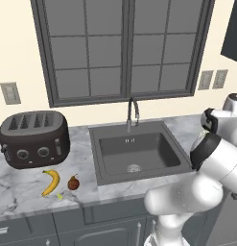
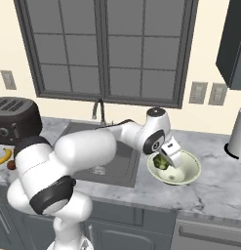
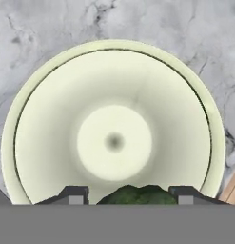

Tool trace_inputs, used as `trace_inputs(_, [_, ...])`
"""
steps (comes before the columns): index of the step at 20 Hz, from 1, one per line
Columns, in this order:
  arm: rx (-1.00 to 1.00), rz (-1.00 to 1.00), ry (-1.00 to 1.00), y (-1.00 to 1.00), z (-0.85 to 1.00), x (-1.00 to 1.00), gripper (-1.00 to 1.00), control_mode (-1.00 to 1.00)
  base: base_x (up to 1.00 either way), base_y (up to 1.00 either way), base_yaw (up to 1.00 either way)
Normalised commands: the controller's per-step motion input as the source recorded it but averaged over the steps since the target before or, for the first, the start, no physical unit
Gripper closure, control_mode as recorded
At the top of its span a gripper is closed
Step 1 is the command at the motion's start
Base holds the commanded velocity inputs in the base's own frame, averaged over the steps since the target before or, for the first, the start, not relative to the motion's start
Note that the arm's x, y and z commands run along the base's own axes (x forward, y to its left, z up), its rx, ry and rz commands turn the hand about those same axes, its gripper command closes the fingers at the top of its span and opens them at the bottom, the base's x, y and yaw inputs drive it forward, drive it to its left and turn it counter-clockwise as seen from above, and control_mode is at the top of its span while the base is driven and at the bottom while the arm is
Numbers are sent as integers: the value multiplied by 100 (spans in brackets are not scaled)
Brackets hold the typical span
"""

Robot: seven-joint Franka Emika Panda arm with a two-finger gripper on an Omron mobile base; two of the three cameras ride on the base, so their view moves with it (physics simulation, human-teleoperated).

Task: There is a mixed pile of frozen fruits and vegetables on the counter. Locate all the frozen vegetables and place the items in a bowl on the counter. Take all the frozen fruits and defrost them in a running sink.

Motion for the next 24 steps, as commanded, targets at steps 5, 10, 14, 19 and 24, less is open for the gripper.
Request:
trace_inputs(5, [0, -1, 0, -1, -45, -9, 100, -100, 0, 0, 0])
trace_inputs(10, [0, 0, 0, 0, -14, 0, -100, -100, 0, 0, 0])
trace_inputs(14, [0, 0, 0, 0, -1, 0, -100, -100, 0, 0, 0])
trace_inputs(19, [0, 0, 0, 0, 0, 0, -100, -100, 0, 0, 0])
trace_inputs(24, [-6, -1, 0, 0, 26, 5, -100, -100, 0, 0, 0])
